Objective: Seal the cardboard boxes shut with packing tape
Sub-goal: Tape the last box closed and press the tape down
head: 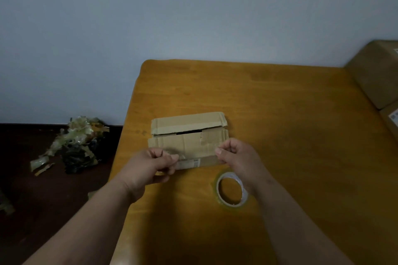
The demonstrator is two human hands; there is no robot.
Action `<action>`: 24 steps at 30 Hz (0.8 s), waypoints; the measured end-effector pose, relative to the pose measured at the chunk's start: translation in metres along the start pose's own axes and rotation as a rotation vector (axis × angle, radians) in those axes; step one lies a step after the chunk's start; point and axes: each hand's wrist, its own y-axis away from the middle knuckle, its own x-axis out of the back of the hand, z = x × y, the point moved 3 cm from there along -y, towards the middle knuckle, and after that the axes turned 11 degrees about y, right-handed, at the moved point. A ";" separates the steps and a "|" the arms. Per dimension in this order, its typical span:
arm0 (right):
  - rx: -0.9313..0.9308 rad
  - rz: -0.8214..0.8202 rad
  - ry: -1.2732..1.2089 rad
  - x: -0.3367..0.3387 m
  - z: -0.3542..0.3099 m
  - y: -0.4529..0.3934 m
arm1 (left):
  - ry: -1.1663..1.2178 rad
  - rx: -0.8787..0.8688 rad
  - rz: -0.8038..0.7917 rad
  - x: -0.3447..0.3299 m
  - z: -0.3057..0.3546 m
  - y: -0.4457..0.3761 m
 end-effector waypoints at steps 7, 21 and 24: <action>0.110 0.141 0.154 -0.005 -0.004 -0.003 | -0.346 0.016 0.090 0.007 0.016 -0.016; 0.147 0.242 0.259 -0.003 -0.007 -0.032 | -0.817 0.057 0.228 -0.010 0.049 -0.034; 0.141 0.210 0.273 -0.001 -0.009 -0.039 | -0.741 0.131 0.222 -0.011 0.048 -0.041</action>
